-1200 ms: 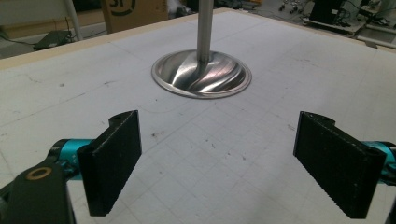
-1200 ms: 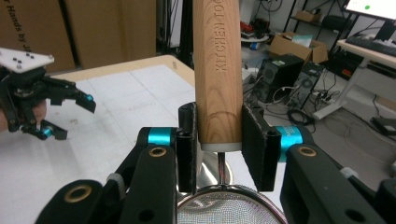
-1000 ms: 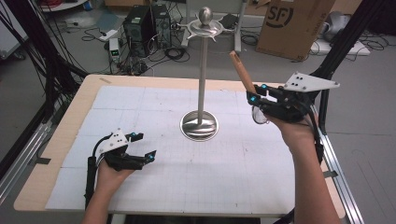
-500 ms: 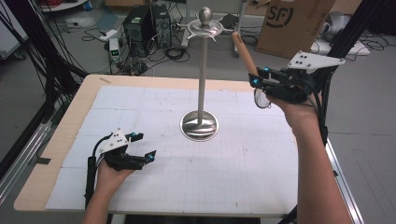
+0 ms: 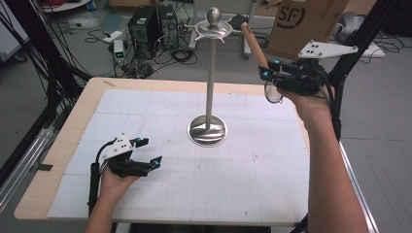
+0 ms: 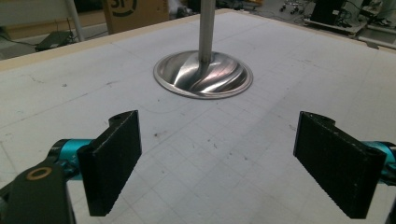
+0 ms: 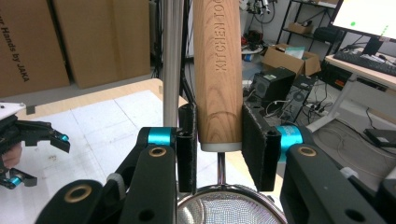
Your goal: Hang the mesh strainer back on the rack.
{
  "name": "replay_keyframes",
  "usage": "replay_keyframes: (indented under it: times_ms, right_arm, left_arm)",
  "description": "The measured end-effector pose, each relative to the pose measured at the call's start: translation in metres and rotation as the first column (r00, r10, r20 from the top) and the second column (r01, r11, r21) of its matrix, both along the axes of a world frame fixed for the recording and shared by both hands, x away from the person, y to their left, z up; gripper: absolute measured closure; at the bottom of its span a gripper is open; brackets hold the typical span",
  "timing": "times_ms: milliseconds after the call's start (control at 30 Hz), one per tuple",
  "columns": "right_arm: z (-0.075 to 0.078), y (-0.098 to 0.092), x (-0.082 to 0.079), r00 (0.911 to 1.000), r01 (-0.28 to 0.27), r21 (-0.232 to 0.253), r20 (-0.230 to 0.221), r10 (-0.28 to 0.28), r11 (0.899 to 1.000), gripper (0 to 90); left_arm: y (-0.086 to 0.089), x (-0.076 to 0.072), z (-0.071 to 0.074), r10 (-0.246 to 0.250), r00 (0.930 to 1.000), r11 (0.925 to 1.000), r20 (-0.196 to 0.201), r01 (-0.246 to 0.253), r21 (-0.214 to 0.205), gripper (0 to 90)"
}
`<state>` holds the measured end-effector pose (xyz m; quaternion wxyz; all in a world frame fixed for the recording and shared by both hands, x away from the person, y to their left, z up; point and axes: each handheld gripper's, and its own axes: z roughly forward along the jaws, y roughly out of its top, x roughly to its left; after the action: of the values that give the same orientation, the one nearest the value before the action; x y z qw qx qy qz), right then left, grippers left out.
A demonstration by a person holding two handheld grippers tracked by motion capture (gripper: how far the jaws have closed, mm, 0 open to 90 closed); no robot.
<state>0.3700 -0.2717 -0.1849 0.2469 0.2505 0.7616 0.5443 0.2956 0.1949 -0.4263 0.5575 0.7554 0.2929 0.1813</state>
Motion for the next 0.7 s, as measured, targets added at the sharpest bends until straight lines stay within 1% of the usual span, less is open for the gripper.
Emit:
replay_keyframes:
  times_ms: [233, 300, 333, 500, 533, 567, 600, 667, 700]
  right_arm:
    - [-0.001, 0.003, 0.005, 0.9998, 0.005, -0.005, -0.021, -0.005, 1.0, 68.7]
    - [-0.002, 0.004, 0.007, 0.9998, 0.001, -0.004, -0.018, -0.001, 1.0, 68.7]
    - [-0.003, 0.005, 0.006, 0.9996, 0.004, -0.003, -0.027, -0.004, 1.0, 68.6]
    - [-0.004, 0.008, 0.007, 0.9996, -0.008, -0.006, -0.026, 0.007, 1.0, 68.6]
    - [-0.004, 0.009, 0.007, 0.9995, -0.002, -0.008, -0.032, 0.002, 1.0, 68.7]
    - [-0.005, 0.01, 0.007, 0.9994, -0.008, -0.006, -0.034, 0.008, 1.0, 68.7]
    - [-0.005, 0.01, 0.008, 0.9996, -0.011, -0.008, -0.027, 0.01, 1.0, 68.7]
    - [-0.006, 0.012, 0.007, 0.9992, -0.01, -0.011, -0.038, 0.01, 1.0, 68.6]
    - [-0.006, 0.013, 0.007, 0.9993, -0.016, -0.013, -0.034, 0.015, 1.0, 68.7]
  left_arm:
    - [0.0, 0.0, 0.0, 0.001, 1.0, 1.0, 0.0, -0.001, -0.002, 15.7]
    - [0.001, 0.0, 0.0, 0.0, 1.0, 1.0, 0.0, 0.0, 0.0, 15.7]
    - [0.0, 0.0, 0.0, 0.0, 1.0, 1.0, 0.0, 0.0, -0.002, 15.7]
    - [0.0, 0.0, 0.0, 0.0, 1.0, 1.0, 0.001, 0.0, -0.002, 15.7]
    - [0.001, 0.0, 0.001, 0.002, 1.0, 1.0, 0.003, -0.002, -0.002, 15.7]
    - [0.001, 0.0, 0.001, 0.002, 1.0, 1.0, 0.004, -0.002, -0.004, 15.7]
    - [0.001, 0.0, 0.001, 0.001, 1.0, 1.0, 0.004, -0.001, -0.003, 15.7]
    - [0.0, 0.0, 0.001, 0.003, 1.0, 1.0, 0.003, -0.003, -0.006, 15.7]
    - [0.0, 0.0, 0.001, 0.002, 1.0, 1.0, 0.003, -0.002, -0.004, 15.7]
